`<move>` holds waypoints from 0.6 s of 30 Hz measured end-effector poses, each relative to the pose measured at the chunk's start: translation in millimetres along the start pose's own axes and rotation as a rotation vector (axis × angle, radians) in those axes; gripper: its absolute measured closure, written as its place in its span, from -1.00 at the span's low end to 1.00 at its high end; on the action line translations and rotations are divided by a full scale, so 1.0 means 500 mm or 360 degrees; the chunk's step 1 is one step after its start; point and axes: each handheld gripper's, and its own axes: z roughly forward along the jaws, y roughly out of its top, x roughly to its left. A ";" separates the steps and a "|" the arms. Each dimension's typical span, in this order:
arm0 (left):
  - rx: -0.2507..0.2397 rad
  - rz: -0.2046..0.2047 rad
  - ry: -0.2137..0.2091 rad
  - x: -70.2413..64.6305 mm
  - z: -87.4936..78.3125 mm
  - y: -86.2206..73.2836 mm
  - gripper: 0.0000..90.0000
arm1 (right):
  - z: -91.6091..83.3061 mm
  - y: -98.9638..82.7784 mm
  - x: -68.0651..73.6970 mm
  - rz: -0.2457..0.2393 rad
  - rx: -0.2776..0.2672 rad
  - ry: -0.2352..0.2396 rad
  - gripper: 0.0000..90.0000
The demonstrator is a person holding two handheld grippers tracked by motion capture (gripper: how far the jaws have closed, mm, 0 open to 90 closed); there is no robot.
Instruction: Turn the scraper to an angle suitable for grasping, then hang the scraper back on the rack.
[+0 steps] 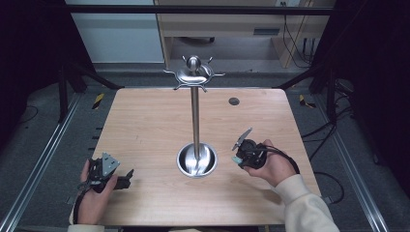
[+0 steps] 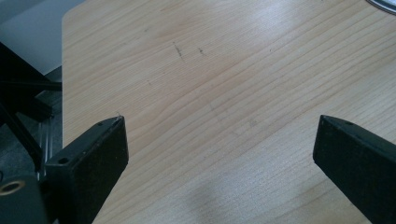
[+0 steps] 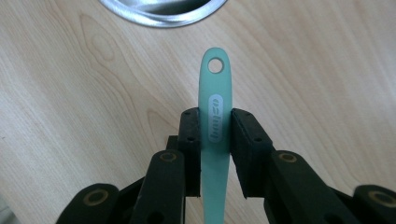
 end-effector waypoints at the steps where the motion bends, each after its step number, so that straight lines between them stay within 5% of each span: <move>1: 0.0013 0.0008 0.0000 -0.001 0.001 0.000 -0.93 | -0.018 -0.001 -0.003 0.0014 -0.0035 -0.0004 0.65; 6: 0.0005 -0.0004 0.0004 -0.001 -0.001 -0.001 -0.93 | -0.055 -0.005 -0.011 0.0035 -0.0129 -0.0005 0.65; 10: 0.0004 -0.0016 0.0003 0.001 -0.001 -0.003 -0.93 | -0.115 -0.009 -0.022 0.0082 -0.0338 0.0014 0.65; 18: -0.0002 -0.0015 0.0005 0.002 -0.003 -0.002 -0.93 | -0.170 -0.001 -0.021 0.0092 -0.0559 0.0031 0.65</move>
